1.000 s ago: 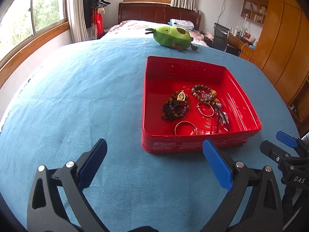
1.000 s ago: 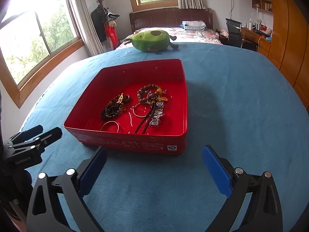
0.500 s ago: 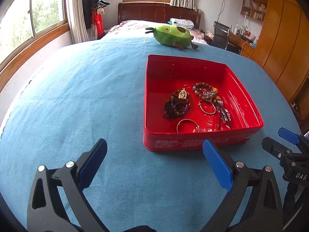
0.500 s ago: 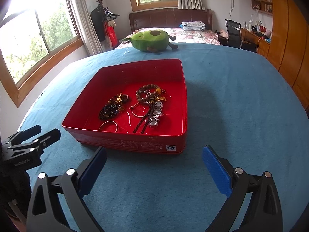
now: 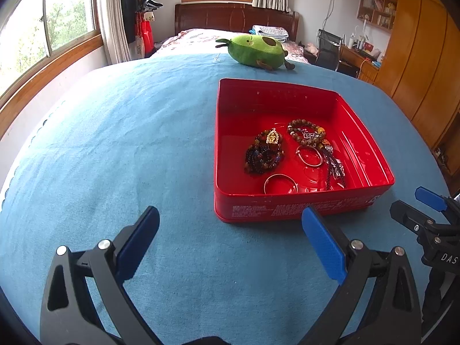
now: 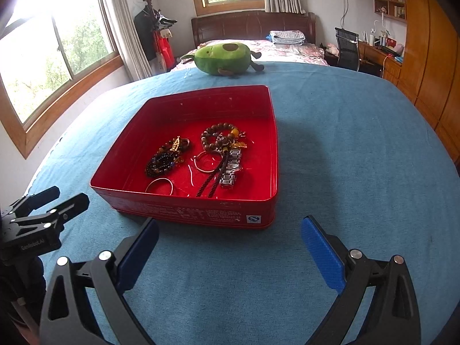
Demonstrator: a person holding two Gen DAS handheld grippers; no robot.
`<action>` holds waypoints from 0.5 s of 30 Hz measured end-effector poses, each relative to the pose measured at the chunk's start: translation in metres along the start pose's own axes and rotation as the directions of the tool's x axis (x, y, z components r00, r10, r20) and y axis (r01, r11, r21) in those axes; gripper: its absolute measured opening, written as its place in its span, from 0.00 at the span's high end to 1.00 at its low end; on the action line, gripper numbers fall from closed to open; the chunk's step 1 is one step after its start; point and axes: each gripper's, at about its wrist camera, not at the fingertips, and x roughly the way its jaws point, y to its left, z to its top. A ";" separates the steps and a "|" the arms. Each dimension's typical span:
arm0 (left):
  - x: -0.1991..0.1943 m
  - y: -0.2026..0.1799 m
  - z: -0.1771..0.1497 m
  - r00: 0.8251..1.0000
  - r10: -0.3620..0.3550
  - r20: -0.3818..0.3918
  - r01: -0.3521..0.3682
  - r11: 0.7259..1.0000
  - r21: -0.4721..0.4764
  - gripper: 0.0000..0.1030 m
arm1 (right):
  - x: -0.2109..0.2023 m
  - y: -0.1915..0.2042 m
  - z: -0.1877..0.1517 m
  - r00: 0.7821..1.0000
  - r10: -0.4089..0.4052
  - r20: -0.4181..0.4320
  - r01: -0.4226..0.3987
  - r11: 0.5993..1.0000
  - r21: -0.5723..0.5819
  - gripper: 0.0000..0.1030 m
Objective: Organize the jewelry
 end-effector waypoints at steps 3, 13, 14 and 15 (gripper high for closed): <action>0.000 -0.001 0.000 1.000 0.001 -0.001 -0.001 1.000 0.005 0.04 | 0.000 0.000 0.000 1.000 0.001 0.000 -0.001 1.000 -0.002 0.04; 0.002 0.000 0.000 1.000 0.006 -0.009 -0.006 1.000 0.006 0.04 | 0.003 0.000 0.000 1.000 -0.002 -0.007 0.002 1.000 -0.007 0.04; 0.003 -0.001 0.000 1.000 0.008 -0.010 -0.007 1.000 0.007 0.04 | 0.003 0.000 -0.001 1.000 -0.003 -0.009 0.003 1.000 -0.008 0.04; 0.004 -0.001 0.000 1.000 0.008 -0.011 -0.008 1.000 0.009 0.04 | 0.004 0.000 -0.001 1.000 -0.005 -0.011 0.005 1.000 -0.007 0.04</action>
